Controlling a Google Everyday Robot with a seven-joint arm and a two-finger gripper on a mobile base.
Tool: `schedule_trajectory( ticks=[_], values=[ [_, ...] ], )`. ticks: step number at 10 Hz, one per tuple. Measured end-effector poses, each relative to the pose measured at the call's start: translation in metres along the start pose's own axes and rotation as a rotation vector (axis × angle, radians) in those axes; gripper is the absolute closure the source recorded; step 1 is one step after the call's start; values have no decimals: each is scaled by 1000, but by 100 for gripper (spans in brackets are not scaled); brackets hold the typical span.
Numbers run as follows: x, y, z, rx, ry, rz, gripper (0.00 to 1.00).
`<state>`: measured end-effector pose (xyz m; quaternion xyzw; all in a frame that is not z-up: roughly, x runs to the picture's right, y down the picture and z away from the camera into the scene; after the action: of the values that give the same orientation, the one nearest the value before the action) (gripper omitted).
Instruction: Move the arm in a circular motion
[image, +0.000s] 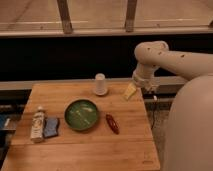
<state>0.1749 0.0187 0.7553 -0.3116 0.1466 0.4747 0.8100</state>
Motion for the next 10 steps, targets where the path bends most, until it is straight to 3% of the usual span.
schedule_trajectory(
  ticks=[2,5,7,10],
  values=[
    [-20,-10,0,7,-1,-13,20],
    [-70,13,2,-1,-11,-93,20],
    [-113,55,2,-15,-22,-198,20],
    [-137,131,0,-38,-32,-372,20]
  ],
)
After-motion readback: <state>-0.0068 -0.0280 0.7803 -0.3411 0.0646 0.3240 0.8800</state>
